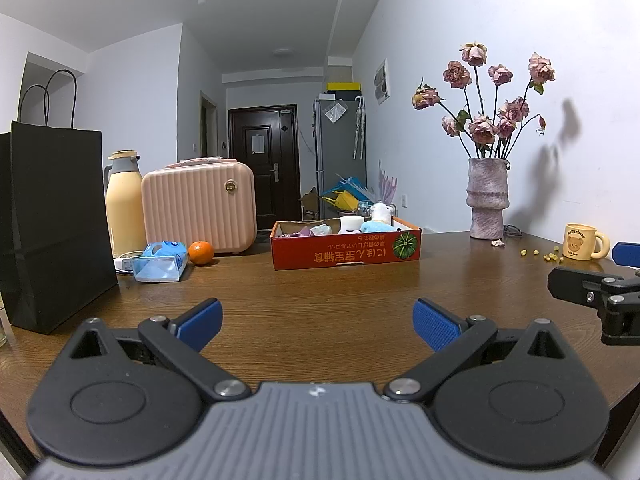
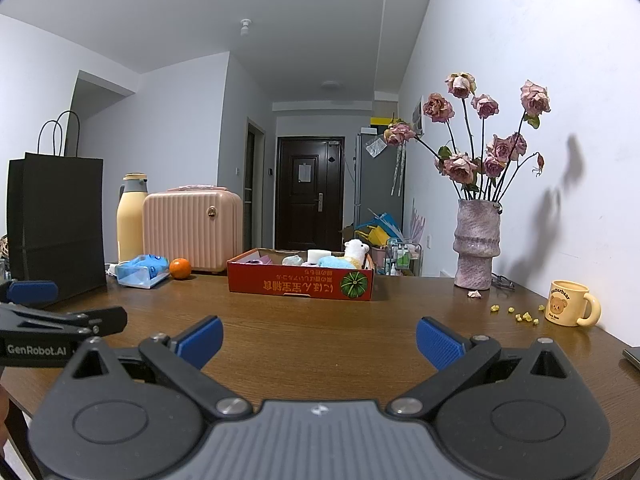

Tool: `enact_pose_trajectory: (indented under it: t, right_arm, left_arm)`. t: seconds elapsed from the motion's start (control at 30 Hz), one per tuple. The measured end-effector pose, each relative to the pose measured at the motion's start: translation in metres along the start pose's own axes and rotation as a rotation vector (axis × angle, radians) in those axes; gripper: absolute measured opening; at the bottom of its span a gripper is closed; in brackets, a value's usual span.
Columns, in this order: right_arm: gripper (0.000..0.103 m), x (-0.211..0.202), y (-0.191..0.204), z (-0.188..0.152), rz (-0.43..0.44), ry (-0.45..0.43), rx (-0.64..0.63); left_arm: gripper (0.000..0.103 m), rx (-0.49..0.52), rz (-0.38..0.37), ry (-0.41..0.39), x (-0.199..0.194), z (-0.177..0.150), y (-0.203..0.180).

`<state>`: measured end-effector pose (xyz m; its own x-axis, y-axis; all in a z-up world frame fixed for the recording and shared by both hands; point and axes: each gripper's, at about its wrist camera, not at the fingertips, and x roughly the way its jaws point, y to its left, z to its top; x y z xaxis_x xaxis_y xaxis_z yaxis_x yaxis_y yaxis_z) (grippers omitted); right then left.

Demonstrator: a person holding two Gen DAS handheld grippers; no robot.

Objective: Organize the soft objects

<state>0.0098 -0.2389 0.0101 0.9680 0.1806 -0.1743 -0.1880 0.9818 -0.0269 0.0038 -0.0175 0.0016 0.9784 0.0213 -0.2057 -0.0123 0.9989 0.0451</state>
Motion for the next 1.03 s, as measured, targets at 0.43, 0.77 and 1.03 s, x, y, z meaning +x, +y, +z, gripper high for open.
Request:
enact_pose_trajectory:
  t: [0.43, 0.77, 1.03]
  right_arm:
    - [0.103, 0.0000, 0.0001, 0.0002, 0.000, 0.000, 0.000]
    - [0.103, 0.0003, 0.0014, -0.0037, 0.000, 0.006, 0.000]
    - [0.103, 0.0026, 0.0033, -0.0083, 0.001, 0.014, -0.004]
  left_arm:
    - [0.103, 0.007, -0.001, -0.005, -0.0007, -0.0013, -0.0013]
    - [0.103, 0.008, -0.007, -0.002, 0.0001, -0.0028, -0.0001]
    - [0.103, 0.009, -0.025, 0.000, 0.0016, -0.0032, 0.0019]
